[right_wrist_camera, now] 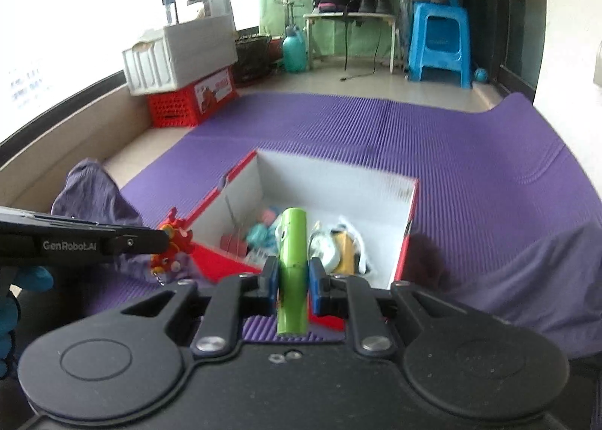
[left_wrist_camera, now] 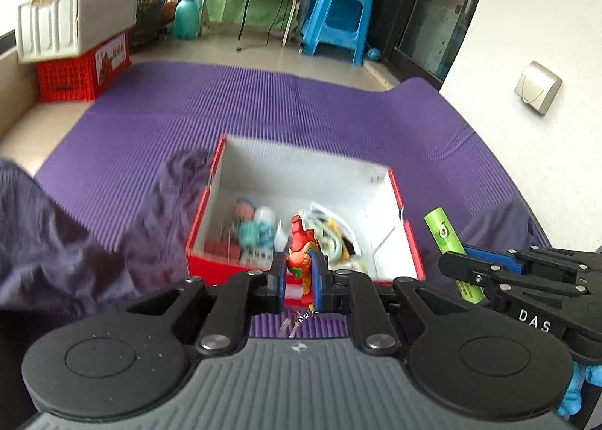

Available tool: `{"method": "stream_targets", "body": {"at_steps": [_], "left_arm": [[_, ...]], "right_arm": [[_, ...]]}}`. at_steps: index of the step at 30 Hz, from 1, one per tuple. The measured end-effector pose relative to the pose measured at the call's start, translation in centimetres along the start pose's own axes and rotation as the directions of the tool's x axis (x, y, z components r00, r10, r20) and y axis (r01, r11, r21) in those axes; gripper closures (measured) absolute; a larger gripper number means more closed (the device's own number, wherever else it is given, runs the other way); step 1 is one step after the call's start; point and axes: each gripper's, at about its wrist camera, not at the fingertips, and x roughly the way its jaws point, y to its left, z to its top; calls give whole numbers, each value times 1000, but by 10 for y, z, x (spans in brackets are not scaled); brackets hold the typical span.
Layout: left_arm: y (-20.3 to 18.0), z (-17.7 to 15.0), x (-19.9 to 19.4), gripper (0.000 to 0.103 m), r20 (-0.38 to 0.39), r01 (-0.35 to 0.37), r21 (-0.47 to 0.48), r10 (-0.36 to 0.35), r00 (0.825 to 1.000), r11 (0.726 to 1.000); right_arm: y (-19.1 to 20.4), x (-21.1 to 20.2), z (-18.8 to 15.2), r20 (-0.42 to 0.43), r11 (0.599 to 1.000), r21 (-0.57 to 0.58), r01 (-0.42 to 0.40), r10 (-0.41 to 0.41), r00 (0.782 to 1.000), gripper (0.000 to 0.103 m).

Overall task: Organize rigid objects
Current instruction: 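Carry the keychain and marker into the red box and open both tools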

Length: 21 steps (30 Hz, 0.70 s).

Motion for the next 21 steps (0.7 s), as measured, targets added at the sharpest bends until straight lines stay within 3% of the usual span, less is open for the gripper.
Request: {"method": "stream_targets", "body": {"at_steps": [9, 21], "left_arm": [[-2, 41, 22, 90, 29, -42, 48, 41, 999, 998], [7, 63, 99, 90, -26, -95, 107, 99, 995, 990]], "right_arm": [[-8, 18, 20, 19, 999, -33, 38, -38, 999, 88], [-29, 82, 16, -51, 997, -21, 70, -71, 996, 88]]}}
